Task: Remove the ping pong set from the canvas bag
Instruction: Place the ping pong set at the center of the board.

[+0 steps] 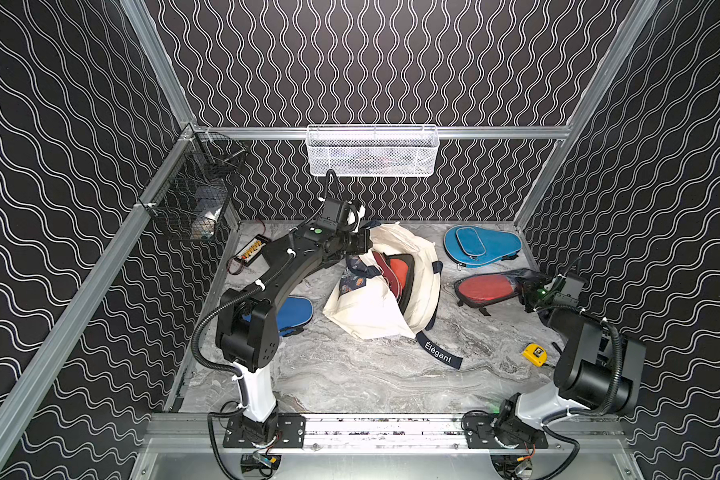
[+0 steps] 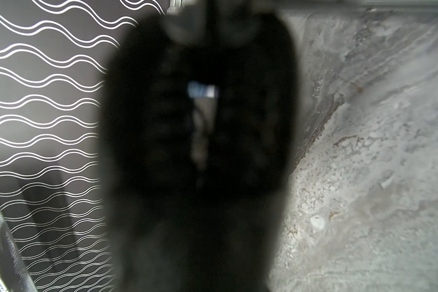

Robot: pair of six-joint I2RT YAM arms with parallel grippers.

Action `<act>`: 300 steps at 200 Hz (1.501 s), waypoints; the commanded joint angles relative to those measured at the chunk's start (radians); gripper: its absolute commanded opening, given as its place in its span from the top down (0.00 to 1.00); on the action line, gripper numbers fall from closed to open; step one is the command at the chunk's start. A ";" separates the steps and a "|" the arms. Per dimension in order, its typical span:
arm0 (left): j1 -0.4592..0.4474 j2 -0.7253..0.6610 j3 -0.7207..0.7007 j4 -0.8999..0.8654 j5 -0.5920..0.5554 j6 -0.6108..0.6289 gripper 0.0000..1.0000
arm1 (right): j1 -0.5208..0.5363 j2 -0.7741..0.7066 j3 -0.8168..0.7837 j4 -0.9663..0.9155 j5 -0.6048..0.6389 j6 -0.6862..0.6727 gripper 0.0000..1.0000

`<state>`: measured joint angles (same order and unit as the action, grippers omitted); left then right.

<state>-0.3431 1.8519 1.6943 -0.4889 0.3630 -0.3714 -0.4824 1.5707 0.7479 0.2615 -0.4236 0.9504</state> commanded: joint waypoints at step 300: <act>0.003 -0.028 -0.007 -0.013 -0.012 -0.002 1.00 | 0.014 -0.132 0.108 -0.310 0.361 -0.089 0.01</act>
<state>-0.3428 1.8359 1.6863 -0.4973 0.3504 -0.3706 -0.4774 1.4799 0.8471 -0.0017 -0.1650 0.8967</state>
